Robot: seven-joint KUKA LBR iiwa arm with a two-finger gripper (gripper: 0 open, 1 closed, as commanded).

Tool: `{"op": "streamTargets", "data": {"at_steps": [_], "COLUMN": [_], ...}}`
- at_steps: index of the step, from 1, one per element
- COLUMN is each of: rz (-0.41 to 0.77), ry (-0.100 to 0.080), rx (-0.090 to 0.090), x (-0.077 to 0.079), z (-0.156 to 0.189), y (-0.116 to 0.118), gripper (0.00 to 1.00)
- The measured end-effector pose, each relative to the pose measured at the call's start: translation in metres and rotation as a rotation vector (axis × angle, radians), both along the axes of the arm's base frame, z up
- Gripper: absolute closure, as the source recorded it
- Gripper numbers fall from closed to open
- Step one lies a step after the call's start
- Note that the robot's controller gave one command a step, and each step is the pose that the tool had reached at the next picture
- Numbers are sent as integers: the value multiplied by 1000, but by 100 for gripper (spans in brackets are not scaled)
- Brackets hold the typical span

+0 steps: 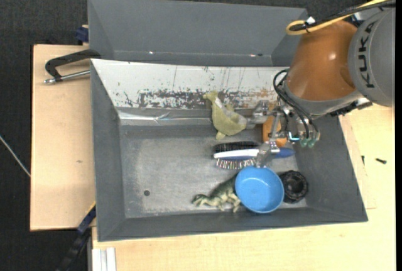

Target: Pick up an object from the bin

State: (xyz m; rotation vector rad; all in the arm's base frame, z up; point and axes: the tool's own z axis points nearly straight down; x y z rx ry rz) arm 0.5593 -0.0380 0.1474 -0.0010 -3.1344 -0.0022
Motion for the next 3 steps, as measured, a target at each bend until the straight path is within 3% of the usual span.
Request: {"op": "streamTargets", "data": {"at_steps": [1,2,3], "rz": [-98,-80,-318], "ry": [-14,-16,-12], "rx": [0,-1,-1], "x": [-13,-15,-34], "z": [-75,-45,-43], "y": [-3,4,-1], "gripper": [0,0,0]}}
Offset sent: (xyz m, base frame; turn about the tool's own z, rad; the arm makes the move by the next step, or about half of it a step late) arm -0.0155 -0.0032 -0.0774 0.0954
